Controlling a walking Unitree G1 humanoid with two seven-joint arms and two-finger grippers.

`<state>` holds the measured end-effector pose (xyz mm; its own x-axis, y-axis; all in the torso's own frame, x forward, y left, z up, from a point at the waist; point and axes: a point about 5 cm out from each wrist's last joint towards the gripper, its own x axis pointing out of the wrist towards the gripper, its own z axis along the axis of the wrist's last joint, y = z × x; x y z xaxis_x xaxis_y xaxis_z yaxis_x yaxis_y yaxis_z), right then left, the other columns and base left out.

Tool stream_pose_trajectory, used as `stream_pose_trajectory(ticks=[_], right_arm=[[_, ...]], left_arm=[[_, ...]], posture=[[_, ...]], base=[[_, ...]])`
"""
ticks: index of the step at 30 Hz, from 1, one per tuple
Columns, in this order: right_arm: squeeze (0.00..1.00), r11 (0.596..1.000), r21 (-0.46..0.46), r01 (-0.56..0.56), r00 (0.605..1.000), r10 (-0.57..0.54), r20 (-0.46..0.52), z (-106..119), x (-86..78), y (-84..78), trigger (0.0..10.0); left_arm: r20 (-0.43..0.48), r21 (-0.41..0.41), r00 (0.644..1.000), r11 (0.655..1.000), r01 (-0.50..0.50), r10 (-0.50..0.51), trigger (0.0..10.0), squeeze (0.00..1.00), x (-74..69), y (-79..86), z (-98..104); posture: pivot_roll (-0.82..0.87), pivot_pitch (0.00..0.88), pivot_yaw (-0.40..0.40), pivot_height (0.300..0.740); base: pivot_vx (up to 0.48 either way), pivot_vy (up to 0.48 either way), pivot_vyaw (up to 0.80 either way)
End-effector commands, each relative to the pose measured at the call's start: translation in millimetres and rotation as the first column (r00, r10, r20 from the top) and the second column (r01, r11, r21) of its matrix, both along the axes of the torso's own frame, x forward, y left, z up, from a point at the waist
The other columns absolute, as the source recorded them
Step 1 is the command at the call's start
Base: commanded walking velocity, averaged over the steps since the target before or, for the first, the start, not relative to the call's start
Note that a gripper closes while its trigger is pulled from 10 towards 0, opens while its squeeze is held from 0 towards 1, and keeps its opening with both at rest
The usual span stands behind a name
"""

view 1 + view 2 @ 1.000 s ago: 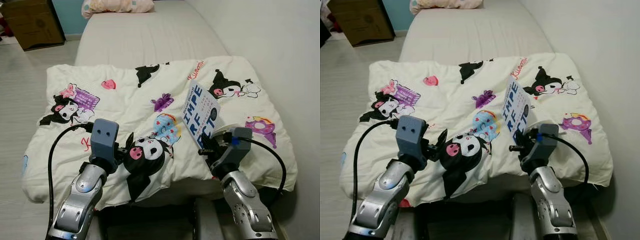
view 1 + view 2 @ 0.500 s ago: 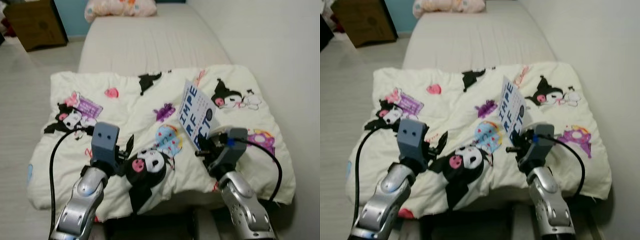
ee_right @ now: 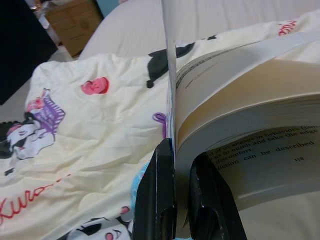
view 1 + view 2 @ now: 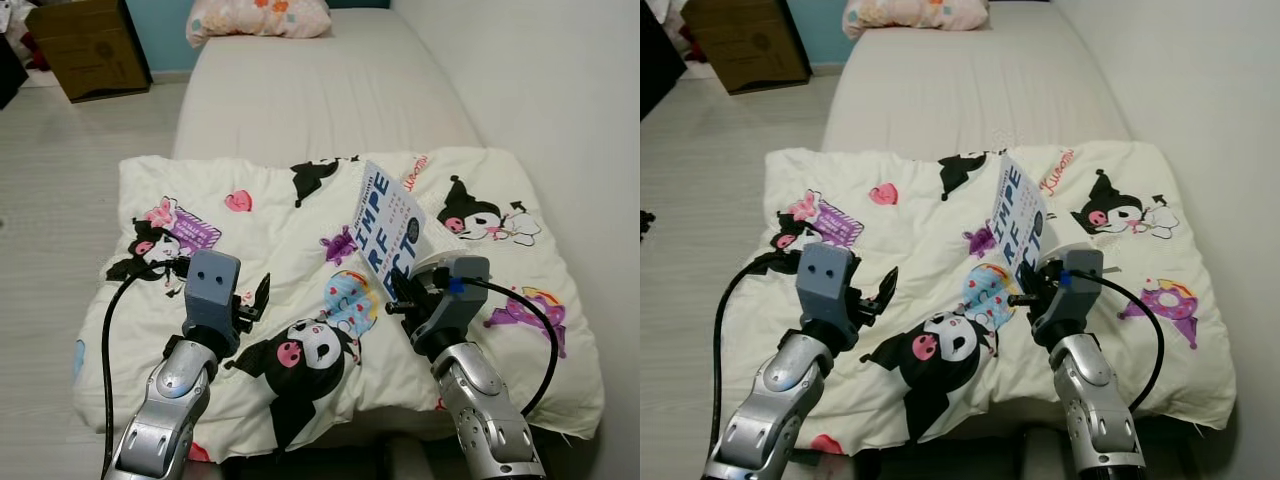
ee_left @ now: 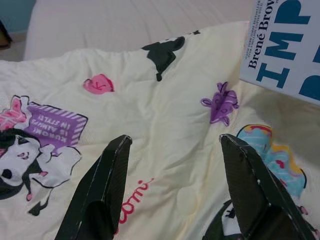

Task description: Clean up the room

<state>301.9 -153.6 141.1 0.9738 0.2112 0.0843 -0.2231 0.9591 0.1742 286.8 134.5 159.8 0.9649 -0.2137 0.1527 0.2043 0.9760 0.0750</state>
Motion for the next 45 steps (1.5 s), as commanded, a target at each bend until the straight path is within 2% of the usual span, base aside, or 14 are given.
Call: stream_pose_trajectory(ticks=[1, 17, 25, 36, 43, 45], right_arm=[[0.0, 1.0, 0.021, -0.023, 0.999, 0.023, 0.033, 1.8, -3.7, 1.2, 10.0], [0.0, 0.999, 0.018, -0.039, 0.998, 0.038, 0.055, 2.7, -4.5, 3.0, 10.0], [0.0, 0.999, 0.019, -0.038, 0.998, 0.037, 0.059, 3.5, -4.8, 1.5, 10.0], [0.0, 0.999, 0.021, -0.037, 0.998, 0.036, 0.042, -1.6, -5.2, 1.9, 10.0], [0.0, 0.999, 0.02, -0.042, 0.999, 0.041, 0.033, -4.0, -5.4, 2.9, 10.0], [0.0, 0.999, 0.026, -0.039, 0.999, 0.039, 0.001, -10.7, -5.0, 3.8, 10.0]], left_arm=[[-0.009, 0.015, 1.0, 1.0, 0.002, -0.001, 10.0, 0.0, -2.8, -1.0, -4.9], [-0.003, 0.021, 1.0, 1.0, 0.022, -0.022, 10.0, 0.0, -4.6, -3.5, -6.7], [0.006, 0.024, 1.0, 1.0, -0.005, 0.005, 10.0, 0.0, -5.9, -2.4, -7.7], [-0.022, 0.023, 1.0, 1.0, -0.011, 0.012, 10.0, 0.0, -6.4, -2.1, -16.1], [-0.027, 0.023, 1.0, 1.0, -0.014, 0.014, 10.0, 0.0, -6.6, -1.6, -18.3], [-0.045, 0.028, 0.999, 0.999, -0.018, 0.02, 10.0, 0.0, -6.8, -0.7, -23.6]], posture=[[0.02, 0.15, 0.013, 0.616], [0.02, 0.134, 0.016, 0.676], [0.02, 0.126, 0.018, 0.701], [0.02, 0.111, 0.008, 0.74], [0.02, 0.109, 0.006, 0.74], [0.02, 0.107, 0.005, 0.74]], base=[[0.0, 0.0, 0.0], [0.0, 0.0, 0.0], [0.0, 0.0, 0.0], [0.0, 0.0, 0.0], [0.0, 0.0, 0.0], [0.0, 0.0, 0.0]])
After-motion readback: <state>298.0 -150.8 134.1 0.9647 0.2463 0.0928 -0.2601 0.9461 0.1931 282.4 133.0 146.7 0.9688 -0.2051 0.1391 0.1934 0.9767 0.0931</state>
